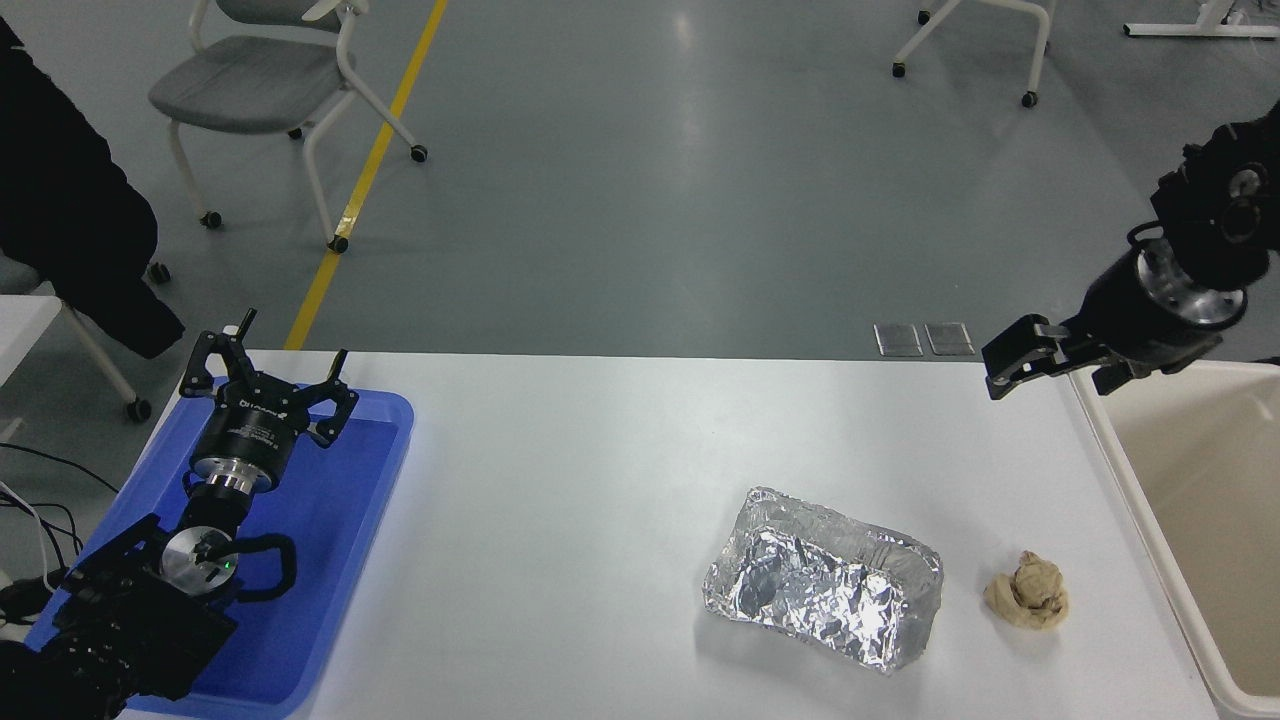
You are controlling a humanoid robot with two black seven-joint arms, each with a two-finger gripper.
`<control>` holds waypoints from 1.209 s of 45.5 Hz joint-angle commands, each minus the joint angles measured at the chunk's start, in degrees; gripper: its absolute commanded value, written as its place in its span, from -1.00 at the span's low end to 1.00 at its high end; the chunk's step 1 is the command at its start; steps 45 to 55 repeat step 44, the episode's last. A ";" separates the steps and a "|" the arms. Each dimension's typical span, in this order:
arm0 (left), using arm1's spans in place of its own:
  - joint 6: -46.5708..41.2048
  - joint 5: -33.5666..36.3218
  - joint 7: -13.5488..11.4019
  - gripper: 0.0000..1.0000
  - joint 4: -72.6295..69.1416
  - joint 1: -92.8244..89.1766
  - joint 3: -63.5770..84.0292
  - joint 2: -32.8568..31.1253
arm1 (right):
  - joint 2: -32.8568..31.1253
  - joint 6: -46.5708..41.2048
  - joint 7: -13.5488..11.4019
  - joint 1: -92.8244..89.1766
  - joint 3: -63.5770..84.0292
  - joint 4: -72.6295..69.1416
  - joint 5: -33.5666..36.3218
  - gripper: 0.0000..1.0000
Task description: Pick up paper cup place in dustbin
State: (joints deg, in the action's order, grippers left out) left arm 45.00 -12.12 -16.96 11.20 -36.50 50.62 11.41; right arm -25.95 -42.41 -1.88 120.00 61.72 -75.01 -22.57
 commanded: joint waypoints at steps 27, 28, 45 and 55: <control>0.00 -0.01 -0.09 1.00 -0.04 0.03 0.00 0.01 | 11.10 -2.59 -0.31 16.75 7.19 -8.04 15.36 1.00; 0.00 -0.01 -0.09 1.00 -0.04 0.03 0.00 0.01 | 10.83 -2.59 -0.49 17.10 7.36 -8.39 15.36 1.00; 0.00 -0.01 -0.09 1.00 -0.04 0.03 0.00 0.01 | 9.68 -2.59 -1.19 17.81 6.66 -9.10 15.54 1.00; 0.00 -0.01 -0.09 1.00 -0.04 0.03 0.00 0.01 | 9.68 -2.59 -1.19 17.81 6.66 -9.10 15.54 1.00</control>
